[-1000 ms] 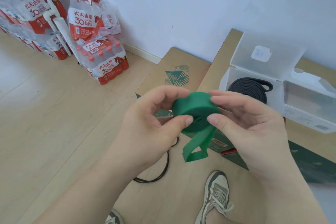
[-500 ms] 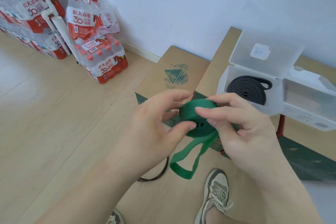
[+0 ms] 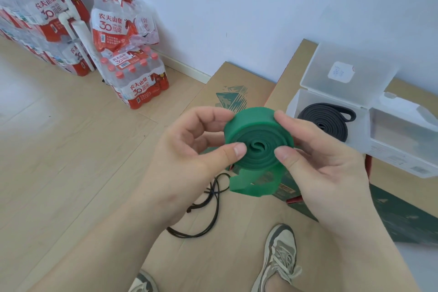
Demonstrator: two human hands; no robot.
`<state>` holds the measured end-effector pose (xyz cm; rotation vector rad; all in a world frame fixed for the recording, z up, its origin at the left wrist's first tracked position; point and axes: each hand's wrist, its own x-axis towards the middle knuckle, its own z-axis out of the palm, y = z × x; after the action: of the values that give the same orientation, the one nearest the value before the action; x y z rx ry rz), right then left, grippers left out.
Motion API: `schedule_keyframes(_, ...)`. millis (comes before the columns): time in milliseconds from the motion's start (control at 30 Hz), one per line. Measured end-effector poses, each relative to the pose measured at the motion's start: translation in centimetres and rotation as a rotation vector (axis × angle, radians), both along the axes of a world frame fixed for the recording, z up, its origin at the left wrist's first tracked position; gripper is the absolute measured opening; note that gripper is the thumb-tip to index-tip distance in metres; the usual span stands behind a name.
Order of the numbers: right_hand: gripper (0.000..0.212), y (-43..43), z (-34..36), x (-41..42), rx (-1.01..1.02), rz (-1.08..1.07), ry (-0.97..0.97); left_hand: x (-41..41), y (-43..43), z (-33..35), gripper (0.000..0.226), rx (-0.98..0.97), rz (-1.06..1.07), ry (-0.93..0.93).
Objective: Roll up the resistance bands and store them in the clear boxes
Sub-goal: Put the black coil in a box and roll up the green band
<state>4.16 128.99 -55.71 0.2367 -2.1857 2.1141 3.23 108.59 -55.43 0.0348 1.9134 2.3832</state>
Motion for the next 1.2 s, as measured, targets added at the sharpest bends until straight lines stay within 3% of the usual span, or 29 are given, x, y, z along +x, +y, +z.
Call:
schedule_keyframes(100, 0.057, 0.1, -0.4, 0.1, 0.161, -0.009, 0.063, 0.3, 0.4, -0.2, 0.047, -0.327, 0.024, 0.075)
schedule_keyframes(167, 0.06, 0.1, -0.5, 0.1, 0.31, 0.014, 0.101, 0.5, 0.6, -0.2, 0.049, -0.563, 0.006, 0.226)
schedule_keyframes(233, 0.061, 0.0, -0.6, 0.1, 0.377, 0.052, 0.104, 0.8, 0.6, -0.6, 0.043, -0.682, -0.08, 0.352)
schedule_keyframes(333, 0.054, 0.0, -0.6, 0.3, 0.324, -0.006, 0.045, 0.7, 0.7, -0.8, 0.04, -0.64, -0.103, 0.314)
schedule_keyframes(467, 0.041, 0.2, 0.0, 0.1, 0.096, -0.094, -0.009, 0.5, 0.7, -0.5, 0.045, -0.315, 0.027, 0.157)
schedule_keyframes(700, 0.053, -0.1, 0.3, 0.0, 0.065, -0.015, -0.002, 0.1, 0.5, -0.3, 0.038, 0.014, 0.047, 0.053)
schedule_keyframes(767, 0.054, -0.1, 0.3, 0.1, 0.102, -0.037, 0.033, 0.2, 0.8, -0.6, 0.041, -0.098, 0.027, 0.065)
schedule_keyframes(867, 0.057, -0.1, -0.1, 0.1, 0.318, -0.028, 0.11, 0.4, 0.5, -1.0, 0.059, -0.611, 0.052, 0.297)
schedule_keyframes(933, 0.058, -0.1, -0.3, 0.1, 0.457, -0.005, 0.144, 0.4, 0.5, -1.2, 0.066, -0.788, -0.005, 0.439)
schedule_keyframes(1067, 0.053, -0.6, -0.3, 0.0, 0.476, 0.028, 0.163, 0.4, 0.7, -1.2, 0.053, -0.696, -0.031, 0.357)
schedule_keyframes(1200, 0.039, -0.6, -0.5, -0.5, 0.371, -0.006, 0.091, 0.5, 0.7, -1.1, 0.057, -0.548, 0.01, 0.187)
